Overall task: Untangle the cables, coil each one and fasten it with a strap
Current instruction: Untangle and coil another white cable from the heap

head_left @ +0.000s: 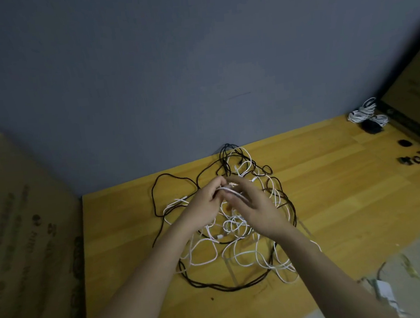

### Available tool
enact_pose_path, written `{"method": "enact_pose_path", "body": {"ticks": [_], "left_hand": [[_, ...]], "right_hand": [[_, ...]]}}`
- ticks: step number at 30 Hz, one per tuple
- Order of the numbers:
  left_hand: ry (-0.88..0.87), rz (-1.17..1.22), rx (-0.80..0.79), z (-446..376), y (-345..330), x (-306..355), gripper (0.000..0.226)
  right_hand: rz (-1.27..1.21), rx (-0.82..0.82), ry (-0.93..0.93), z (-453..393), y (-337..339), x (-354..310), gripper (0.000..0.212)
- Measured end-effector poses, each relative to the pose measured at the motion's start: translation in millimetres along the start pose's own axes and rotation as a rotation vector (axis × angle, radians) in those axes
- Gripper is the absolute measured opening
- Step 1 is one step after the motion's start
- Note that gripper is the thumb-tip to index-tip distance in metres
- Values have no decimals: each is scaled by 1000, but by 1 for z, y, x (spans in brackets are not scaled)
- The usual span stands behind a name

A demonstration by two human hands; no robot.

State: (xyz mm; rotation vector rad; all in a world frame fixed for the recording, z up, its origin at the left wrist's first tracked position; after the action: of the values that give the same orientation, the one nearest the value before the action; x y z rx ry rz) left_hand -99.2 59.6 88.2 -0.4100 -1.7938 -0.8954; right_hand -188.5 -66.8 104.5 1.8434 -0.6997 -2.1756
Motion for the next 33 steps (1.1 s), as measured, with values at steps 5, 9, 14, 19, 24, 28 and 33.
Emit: {"method": "enact_pose_path", "body": {"ticks": [5,9,14,19,24,28,33], "left_hand": [[60,-86,-91,12,9,-16,14],[187,-194,-188,34,5,-52,17],[221,-122,-28,44,4,-53,28],[149,-269,-26,26,5,-16,30],[97,-318,-60,20,7,1,33],[98,-271,-49,15,11,7,30],[61,-282,-64,13,20,9,27]], "right_hand": [[-46,209,8,-3,13,-7,25],[-738,360,-60,-9,30,-20,28],[-4,615,-130,-23,54,0,23],[823,448,-24,-15,21,19,75],[883,590,4,-10,-2,1,83],[1029,363,317,-12,-1,-2,80],[819,31,158,-18,-1,28,48]]}}
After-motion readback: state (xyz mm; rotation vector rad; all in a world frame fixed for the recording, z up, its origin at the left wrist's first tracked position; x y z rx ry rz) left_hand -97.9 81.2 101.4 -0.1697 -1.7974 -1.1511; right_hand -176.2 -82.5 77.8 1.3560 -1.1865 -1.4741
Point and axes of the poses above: each hand's wrist, its own z-axis away from the middle knuckle, its own y-axis out of the back of the hand, x = y × z, the point moved 1 cm from there along -z, towards the middle knuckle, and after that the axes turned 11 degrees about -y, right-handed, at the moved point
